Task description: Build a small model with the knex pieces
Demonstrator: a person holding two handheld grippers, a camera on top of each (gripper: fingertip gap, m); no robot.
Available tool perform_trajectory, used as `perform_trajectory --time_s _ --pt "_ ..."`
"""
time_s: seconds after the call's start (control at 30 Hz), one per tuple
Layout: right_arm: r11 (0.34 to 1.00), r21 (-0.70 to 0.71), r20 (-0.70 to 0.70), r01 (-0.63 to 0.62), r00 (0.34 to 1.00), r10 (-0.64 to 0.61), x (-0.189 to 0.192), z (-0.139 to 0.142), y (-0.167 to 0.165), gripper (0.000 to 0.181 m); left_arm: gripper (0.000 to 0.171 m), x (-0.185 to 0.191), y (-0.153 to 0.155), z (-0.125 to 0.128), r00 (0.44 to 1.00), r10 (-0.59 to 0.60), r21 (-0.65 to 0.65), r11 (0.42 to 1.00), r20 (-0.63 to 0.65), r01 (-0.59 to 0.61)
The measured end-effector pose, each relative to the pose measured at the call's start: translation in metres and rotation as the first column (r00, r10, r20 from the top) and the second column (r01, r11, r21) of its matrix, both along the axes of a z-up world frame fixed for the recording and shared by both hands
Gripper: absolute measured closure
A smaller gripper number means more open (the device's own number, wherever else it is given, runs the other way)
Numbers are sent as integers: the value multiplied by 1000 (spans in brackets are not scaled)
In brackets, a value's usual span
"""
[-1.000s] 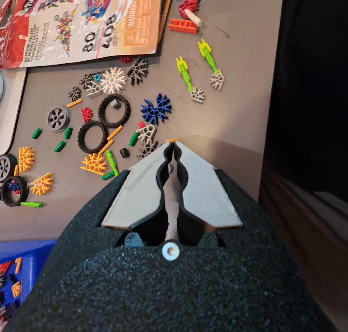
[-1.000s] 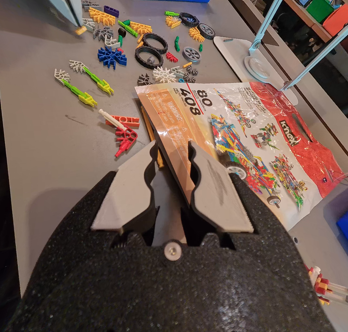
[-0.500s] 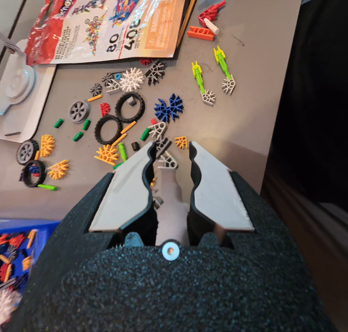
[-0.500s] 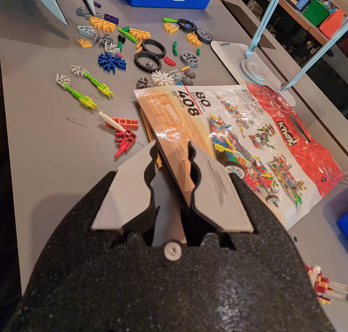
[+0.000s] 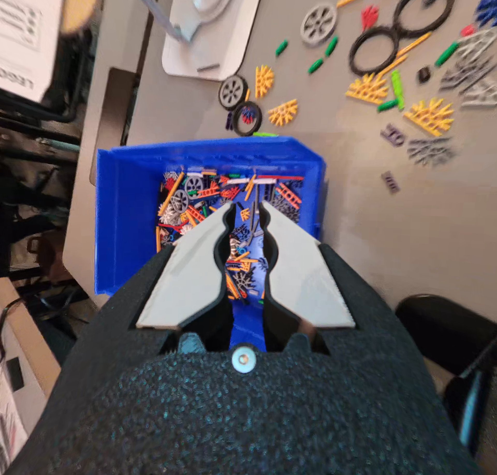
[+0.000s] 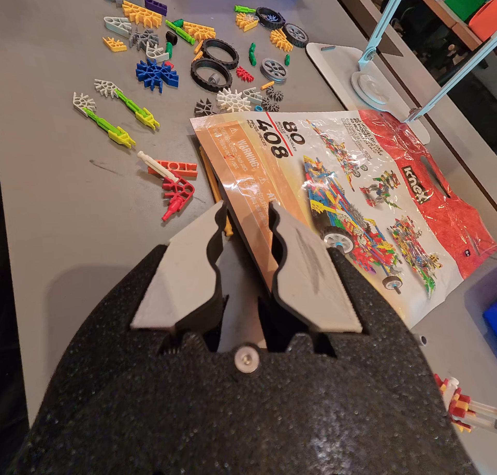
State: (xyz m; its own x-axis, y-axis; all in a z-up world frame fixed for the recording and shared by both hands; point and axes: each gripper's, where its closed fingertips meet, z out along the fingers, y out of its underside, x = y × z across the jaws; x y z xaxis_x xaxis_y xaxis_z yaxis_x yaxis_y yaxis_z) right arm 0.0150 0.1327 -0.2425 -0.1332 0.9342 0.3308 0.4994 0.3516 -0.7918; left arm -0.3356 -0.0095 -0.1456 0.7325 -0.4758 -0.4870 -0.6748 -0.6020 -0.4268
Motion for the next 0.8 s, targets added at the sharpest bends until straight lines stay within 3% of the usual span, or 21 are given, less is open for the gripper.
perform_trajectory --time_s 0.17,0.23,0.37,0.43,0.5,0.8 --pt "1000 0 27 2 1000 -2 -1 -4 0 152 161 -41 24 -46 999 31 -124 992 44 -25" --pt "1000 -2 33 5 999 -5 -1 -5 1 152 161 -45 31 -64 991 54 -183 983 119 -32" --pt "1000 -6 40 10 999 -10 -1 -6 2 152 162 -58 40 -94 965 183 -302 946 189 -121" --pt "1000 -8 39 13 999 -13 -1 -6 2 152 162 -68 44 -103 935 287 -333 920 207 -208" --pt "1000 -11 38 13 999 -12 -1 -6 2 152 162 -66 45 -108 911 322 -363 906 257 -217" --pt "1000 -21 30 5 1000 -4 -1 -4 1 152 163 -66 47 -122 885 373 -400 883 279 -246"
